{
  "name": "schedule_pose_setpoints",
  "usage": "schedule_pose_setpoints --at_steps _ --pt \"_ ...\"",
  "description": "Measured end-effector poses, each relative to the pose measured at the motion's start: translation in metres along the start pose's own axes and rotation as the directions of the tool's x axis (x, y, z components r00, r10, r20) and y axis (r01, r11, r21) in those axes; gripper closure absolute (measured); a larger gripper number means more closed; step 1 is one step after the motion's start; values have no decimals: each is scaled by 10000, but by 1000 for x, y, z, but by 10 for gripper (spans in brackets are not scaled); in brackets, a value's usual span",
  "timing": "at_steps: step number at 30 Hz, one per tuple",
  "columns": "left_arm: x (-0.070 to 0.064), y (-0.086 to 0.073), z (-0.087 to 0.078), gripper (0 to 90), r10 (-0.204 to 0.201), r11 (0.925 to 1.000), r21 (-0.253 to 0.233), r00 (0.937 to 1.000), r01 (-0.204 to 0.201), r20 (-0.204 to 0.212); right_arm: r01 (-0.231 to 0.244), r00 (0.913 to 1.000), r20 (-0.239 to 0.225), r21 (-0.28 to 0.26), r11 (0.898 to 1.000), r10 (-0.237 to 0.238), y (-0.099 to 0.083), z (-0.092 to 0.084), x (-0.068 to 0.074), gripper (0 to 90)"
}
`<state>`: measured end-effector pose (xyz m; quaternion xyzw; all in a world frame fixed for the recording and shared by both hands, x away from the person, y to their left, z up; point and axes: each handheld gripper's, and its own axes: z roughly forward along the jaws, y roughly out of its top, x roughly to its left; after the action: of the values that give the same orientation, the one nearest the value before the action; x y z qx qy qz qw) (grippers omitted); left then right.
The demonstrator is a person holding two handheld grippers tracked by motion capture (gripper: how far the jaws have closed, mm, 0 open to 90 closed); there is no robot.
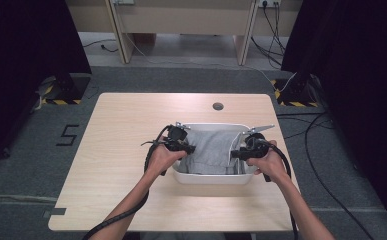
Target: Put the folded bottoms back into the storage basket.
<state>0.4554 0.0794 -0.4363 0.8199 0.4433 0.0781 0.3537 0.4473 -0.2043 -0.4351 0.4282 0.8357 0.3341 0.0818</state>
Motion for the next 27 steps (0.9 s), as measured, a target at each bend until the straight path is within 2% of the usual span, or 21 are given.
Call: schedule_pose_setpoints --at_steps 2,4,5,8,12,20,27 --pt "-1 -1 -2 723 101 9999 12 9999 -101 14 145 9989 448 -83 9999 -141 2 0 4 534" --pt "-2 -1 -5 673 125 9999 -100 9999 -125 -38 786 9903 1142 72 9969 -789 5 -1 8 478" --pt "-3 0 -7 671 183 9997 -168 9998 -185 -90 869 9872 1341 -5 9962 -860 6 -3 10 469" --pt "-5 1 -15 663 399 9987 -302 9991 -404 -159 744 9896 1265 -384 9965 -691 9 -11 11 462" --pt "-7 1 -24 650 459 9978 -476 9989 -461 -55 677 9929 1026 -646 9956 -609 10 -19 13 462" --pt "-7 -1 -36 629 330 9967 -751 9992 -314 205 490 9967 693 -998 9938 -422 2 -27 15 467" --pt "-8 -8 -47 582 480 9947 -920 9984 -451 297 398 9981 518 -1344 9901 -331 -2 -35 17 467"
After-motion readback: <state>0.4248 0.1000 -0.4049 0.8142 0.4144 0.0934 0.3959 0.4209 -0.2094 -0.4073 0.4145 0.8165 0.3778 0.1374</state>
